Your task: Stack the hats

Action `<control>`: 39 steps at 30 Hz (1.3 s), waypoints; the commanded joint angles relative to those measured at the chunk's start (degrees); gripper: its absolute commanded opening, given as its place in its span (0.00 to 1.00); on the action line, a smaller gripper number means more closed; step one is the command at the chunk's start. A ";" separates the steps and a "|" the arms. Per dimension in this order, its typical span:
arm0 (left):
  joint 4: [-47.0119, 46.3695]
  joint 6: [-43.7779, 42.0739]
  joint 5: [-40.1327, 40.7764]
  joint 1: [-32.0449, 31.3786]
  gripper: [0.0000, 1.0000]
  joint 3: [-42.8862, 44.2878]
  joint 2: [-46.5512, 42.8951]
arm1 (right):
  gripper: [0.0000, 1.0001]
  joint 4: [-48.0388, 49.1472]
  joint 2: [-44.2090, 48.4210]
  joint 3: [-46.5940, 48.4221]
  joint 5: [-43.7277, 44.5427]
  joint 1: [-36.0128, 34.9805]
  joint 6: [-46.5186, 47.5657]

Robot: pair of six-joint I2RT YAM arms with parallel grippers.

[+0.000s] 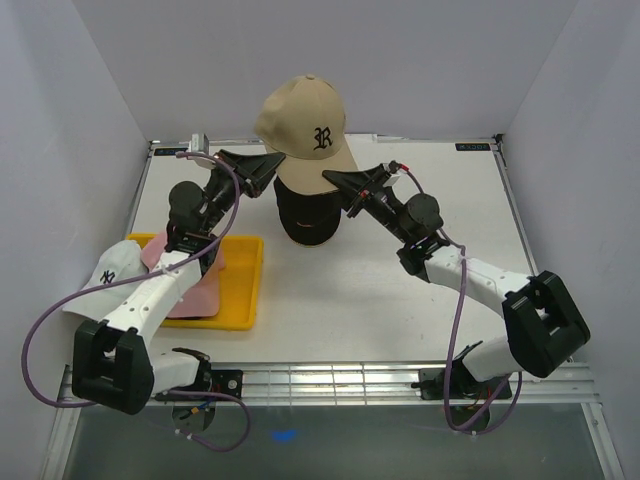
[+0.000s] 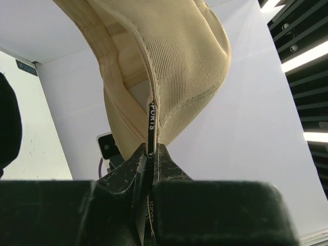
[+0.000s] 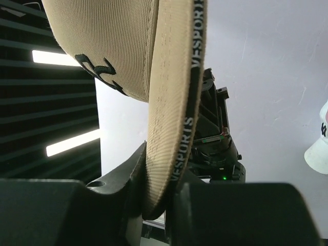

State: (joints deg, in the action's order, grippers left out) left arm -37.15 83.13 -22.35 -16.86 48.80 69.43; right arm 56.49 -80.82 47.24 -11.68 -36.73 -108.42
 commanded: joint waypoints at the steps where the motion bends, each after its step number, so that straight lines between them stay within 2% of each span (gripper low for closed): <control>1: -0.82 1.33 -4.46 1.48 0.00 0.33 1.58 | 0.18 7.23 -1.18 1.98 1.31 -0.45 0.31; 8: 5.06 4.14 -9.90 3.94 0.00 5.95 8.86 | 0.09 4.95 -1.01 0.04 0.96 -0.54 4.97; 25: 12.53 3.79 -20.36 9.04 0.00 12.64 21.18 | 0.08 3.63 -6.72 -0.49 0.26 -2.82 12.88; 39: 16.83 0.45 -23.88 12.03 0.00 11.32 21.45 | 0.08 2.40 -7.69 -2.77 1.49 -5.72 15.96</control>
State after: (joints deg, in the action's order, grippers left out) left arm -22.35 85.95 -47.86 -5.82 59.51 91.64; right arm 54.59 -90.08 45.41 -3.18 -39.44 -96.44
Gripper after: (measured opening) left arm 0.177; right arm 0.103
